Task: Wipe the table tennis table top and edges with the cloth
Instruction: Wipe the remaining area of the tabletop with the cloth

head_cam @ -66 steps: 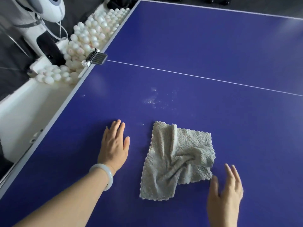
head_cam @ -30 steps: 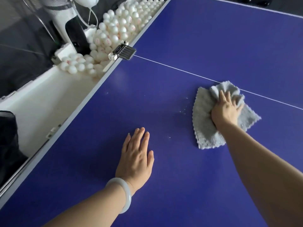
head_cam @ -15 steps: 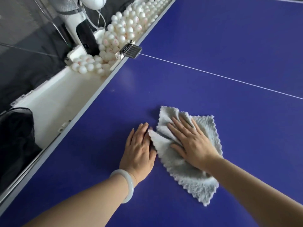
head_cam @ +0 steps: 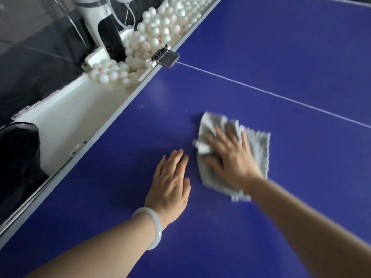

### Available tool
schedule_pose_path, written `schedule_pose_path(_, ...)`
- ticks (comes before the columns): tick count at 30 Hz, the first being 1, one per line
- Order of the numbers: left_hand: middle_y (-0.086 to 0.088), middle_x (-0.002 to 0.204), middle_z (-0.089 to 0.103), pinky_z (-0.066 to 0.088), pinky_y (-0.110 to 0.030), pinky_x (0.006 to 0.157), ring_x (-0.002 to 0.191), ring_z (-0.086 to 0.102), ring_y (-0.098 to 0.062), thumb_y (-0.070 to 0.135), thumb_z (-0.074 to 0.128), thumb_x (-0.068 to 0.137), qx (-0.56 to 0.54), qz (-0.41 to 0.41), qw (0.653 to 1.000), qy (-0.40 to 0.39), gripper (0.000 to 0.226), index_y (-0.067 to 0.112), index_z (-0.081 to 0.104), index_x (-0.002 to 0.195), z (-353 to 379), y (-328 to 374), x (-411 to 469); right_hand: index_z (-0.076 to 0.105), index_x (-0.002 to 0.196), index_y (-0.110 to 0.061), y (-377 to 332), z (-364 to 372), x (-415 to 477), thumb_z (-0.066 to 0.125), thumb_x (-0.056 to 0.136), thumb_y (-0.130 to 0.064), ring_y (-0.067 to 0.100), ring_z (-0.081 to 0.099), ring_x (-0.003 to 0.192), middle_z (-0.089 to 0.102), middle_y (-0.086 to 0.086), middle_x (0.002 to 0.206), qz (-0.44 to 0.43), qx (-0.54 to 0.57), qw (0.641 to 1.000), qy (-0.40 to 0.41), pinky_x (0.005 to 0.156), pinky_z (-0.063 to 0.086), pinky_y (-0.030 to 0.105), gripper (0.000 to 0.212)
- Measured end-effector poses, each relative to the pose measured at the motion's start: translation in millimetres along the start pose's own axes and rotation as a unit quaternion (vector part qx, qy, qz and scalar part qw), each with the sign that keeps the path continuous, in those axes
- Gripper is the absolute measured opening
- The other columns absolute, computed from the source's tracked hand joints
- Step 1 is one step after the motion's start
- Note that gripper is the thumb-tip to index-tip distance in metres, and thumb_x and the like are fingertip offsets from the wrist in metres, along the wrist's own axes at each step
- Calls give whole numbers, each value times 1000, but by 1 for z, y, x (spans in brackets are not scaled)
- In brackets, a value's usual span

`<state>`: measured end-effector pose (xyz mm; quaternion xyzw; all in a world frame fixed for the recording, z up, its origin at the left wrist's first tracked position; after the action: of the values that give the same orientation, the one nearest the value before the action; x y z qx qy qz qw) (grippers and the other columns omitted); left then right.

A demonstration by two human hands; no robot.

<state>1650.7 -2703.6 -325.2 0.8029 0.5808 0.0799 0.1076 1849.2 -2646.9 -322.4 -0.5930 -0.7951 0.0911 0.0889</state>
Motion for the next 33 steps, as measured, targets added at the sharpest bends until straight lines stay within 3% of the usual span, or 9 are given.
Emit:
schedule_pose_path(3,-6,161,24,15,-43,123,150,19,-19,30,22,94,4,1,1000,-6,63,9,34,152,0,0,-1,34,155,-30,9,5,-71,35,105,-36,20,6,155,20,-11,165,-62,55,996,-19,125,6,43,51)
schedule_pose_path(6,-4,162,22,13,-42,124,151,16,-17,32,18,95,12,-9,1000,-9,63,11,31,153,1,0,-3,31,153,-44,80,-19,-68,37,107,-21,18,14,154,28,-9,163,102,107,989,13,125,9,42,52)
schedule_pose_path(8,-5,162,23,14,-43,124,151,17,-18,33,17,95,14,-13,1000,-14,64,11,32,153,1,1,-3,35,154,-35,121,-31,-38,45,101,-15,27,19,152,37,6,158,196,60,978,48,122,8,55,57)
schedule_pose_path(11,-7,161,26,18,-45,123,150,21,-20,31,19,95,16,-11,1000,-16,63,9,35,152,1,0,-3,34,154,-26,142,-36,31,39,103,-23,30,15,152,34,11,158,253,45,964,68,122,3,55,51)
schedule_pose_path(17,-9,159,31,20,-46,122,148,25,-22,29,24,94,9,-9,1000,-10,61,7,39,149,0,-1,-3,33,154,-33,66,-12,129,41,100,-26,23,10,154,29,-4,163,141,60,988,24,124,0,49,56)
schedule_pose_path(22,-8,159,29,16,-44,123,149,22,-22,31,23,94,8,-6,1000,-10,62,9,36,150,1,-1,-2,43,151,-21,-16,6,46,44,101,-20,22,17,153,37,0,159,-29,93,995,15,125,12,44,50)
schedule_pose_path(27,-2,162,21,7,-39,124,151,11,-13,31,21,94,-79,9,997,9,62,11,34,152,-5,-4,-3,34,156,-24,-24,13,-34,43,105,-21,6,-5,153,22,-12,164,60,93,993,42,126,4,36,51)
schedule_pose_path(31,0,154,38,17,-40,123,148,25,-12,16,35,98,-257,9,966,38,48,9,45,145,-22,-23,-5,28,157,-26,-23,11,-24,34,108,-30,8,-6,154,12,-7,167,124,72,989,34,125,-6,31,50)
schedule_pose_path(33,-5,149,44,21,-44,122,144,33,-20,18,35,99,-189,13,978,90,46,7,51,140,-35,-51,-8,30,157,-27,-23,11,-23,34,107,-31,6,-5,153,12,-10,166,123,67,990,34,124,-8,27,49)
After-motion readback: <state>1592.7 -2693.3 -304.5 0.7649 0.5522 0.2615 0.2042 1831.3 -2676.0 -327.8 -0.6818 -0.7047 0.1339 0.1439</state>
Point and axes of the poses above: each hand's wrist, its own x-axis towards the middle knuckle, its own z-axis out of the palm, y = z × x, the point moved 3 cm from there along x, towards the middle knuckle
